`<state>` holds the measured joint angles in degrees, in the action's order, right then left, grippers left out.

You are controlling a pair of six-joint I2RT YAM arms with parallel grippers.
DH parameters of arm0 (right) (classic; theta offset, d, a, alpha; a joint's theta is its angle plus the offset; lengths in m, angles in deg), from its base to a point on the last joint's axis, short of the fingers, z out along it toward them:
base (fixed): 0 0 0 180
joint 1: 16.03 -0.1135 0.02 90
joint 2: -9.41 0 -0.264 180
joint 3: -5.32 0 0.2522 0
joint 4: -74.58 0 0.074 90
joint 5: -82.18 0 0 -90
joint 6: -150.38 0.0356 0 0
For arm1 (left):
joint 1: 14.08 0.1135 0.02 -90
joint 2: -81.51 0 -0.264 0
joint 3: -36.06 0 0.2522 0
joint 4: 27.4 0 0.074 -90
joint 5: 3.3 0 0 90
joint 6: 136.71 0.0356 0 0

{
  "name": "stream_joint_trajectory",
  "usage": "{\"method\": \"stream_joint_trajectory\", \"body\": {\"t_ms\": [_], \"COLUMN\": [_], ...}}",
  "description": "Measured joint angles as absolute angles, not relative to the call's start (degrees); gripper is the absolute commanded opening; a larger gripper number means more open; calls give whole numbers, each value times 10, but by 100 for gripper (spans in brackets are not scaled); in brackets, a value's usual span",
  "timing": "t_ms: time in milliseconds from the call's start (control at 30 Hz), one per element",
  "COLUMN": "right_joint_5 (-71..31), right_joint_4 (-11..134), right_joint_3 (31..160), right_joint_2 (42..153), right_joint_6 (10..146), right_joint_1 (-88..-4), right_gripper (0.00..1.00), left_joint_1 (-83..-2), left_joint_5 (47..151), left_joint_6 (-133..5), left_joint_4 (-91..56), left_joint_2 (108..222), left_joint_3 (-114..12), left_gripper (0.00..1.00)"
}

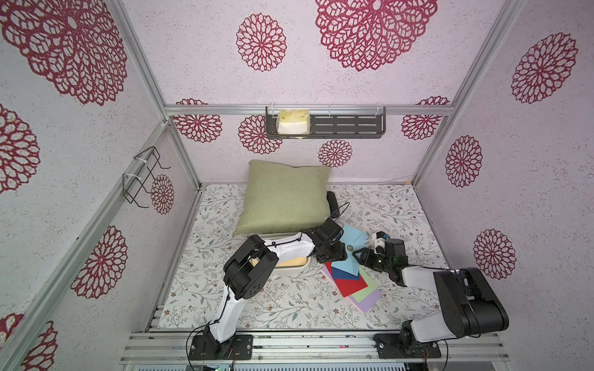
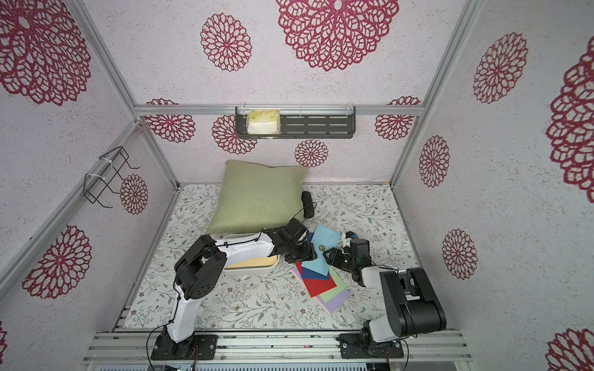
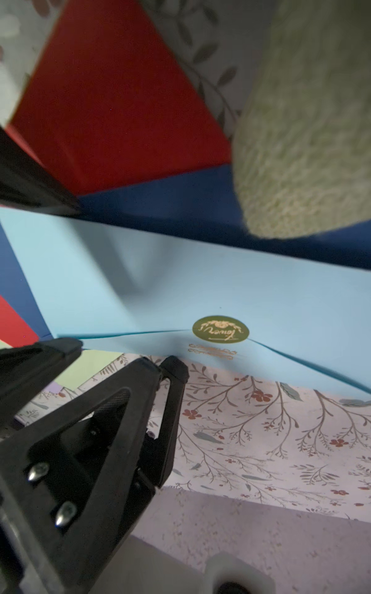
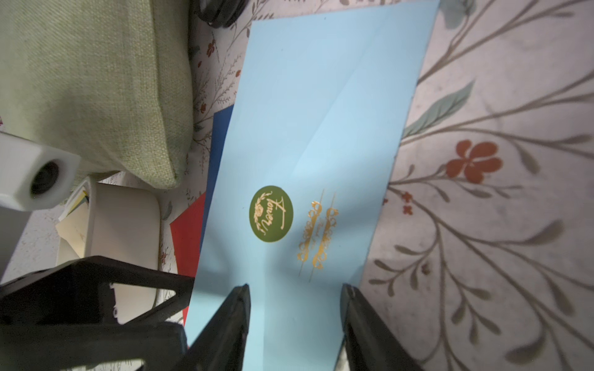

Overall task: Put the sealed envelopes into the storage box
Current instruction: Pick up the envelope from the center of the board.

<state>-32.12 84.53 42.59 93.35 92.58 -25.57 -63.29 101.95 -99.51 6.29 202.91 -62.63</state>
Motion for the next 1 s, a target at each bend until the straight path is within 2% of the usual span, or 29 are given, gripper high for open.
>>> {"method": "stream_joint_trajectory", "body": {"t_ms": [367,500,733,800,900,1000], "right_joint_5": [-326,-327,-335,-336,-339,-345], "right_joint_4": [854,855,856,856,845,836], "right_joint_3": [426,426,426,426,425,425], "right_joint_2": [934,934,934,933,916,874], "right_joint_6": [926,926,926,925,925,929], "right_joint_1": [-256,-256,-256,-255,-255,-254], "right_gripper": [52,52,52,54,62,66], "left_joint_1": [-635,-637,-641,-642,-643,-643], "left_joint_5": [1077,1080,1065,1054,1042,1027], "left_joint_6": [-1054,-1065,-1060,-1050,-1025,-987], "left_joint_4": [-74,-89,-52,-26,1,28], "left_joint_2": [2011,2011,2024,2025,2024,2009], "left_joint_3": [-591,-590,-605,-614,-627,-631], "left_gripper": [62,46,3,0,0,0]}}
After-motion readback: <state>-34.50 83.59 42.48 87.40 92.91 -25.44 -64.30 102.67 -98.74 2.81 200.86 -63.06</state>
